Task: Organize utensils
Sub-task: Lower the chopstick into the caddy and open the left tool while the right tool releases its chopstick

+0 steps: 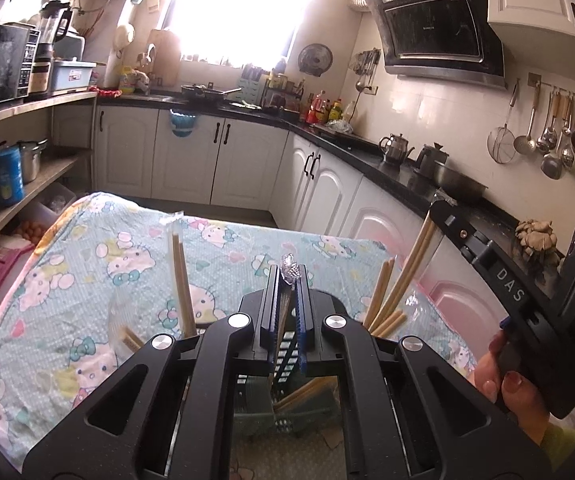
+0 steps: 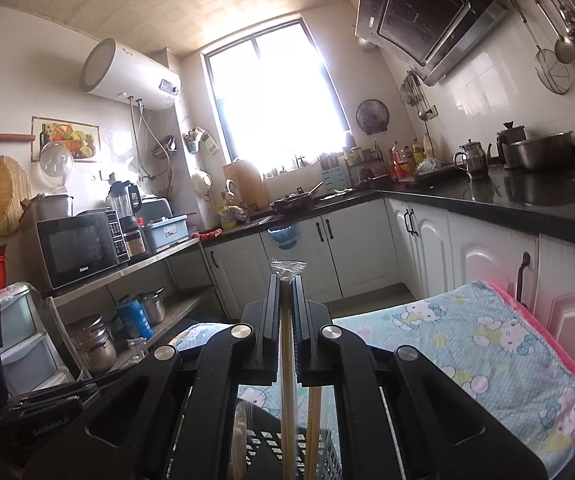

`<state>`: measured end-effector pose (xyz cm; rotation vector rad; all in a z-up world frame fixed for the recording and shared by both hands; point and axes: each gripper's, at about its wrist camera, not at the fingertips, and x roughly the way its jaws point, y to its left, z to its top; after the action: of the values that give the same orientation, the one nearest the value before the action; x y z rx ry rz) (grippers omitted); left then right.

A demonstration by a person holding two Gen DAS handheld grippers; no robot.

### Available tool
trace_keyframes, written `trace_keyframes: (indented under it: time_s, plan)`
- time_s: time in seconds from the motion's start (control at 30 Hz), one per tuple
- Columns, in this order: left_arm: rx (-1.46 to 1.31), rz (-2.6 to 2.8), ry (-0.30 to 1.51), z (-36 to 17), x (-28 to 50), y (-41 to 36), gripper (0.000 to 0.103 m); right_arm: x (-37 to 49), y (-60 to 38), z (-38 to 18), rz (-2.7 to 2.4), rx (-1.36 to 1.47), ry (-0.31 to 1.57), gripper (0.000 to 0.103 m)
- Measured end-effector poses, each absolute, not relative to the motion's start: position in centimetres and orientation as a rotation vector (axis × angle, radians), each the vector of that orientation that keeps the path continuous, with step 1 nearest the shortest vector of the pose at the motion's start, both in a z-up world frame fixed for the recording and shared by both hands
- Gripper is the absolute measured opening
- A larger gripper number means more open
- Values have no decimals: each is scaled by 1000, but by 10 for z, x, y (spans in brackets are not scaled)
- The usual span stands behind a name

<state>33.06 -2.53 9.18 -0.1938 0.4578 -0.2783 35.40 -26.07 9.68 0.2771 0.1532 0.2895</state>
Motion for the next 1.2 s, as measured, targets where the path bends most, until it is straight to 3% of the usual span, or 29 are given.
trace_keyframes:
  time_s: [0.8,1.2]
  plan:
    - [-208,-271,526,71,324,-16,2,336,-275,69,311,293,228,6]
    - [-214,-261,568,65,323,-15,10,311,-280,66,373,255,314,7]
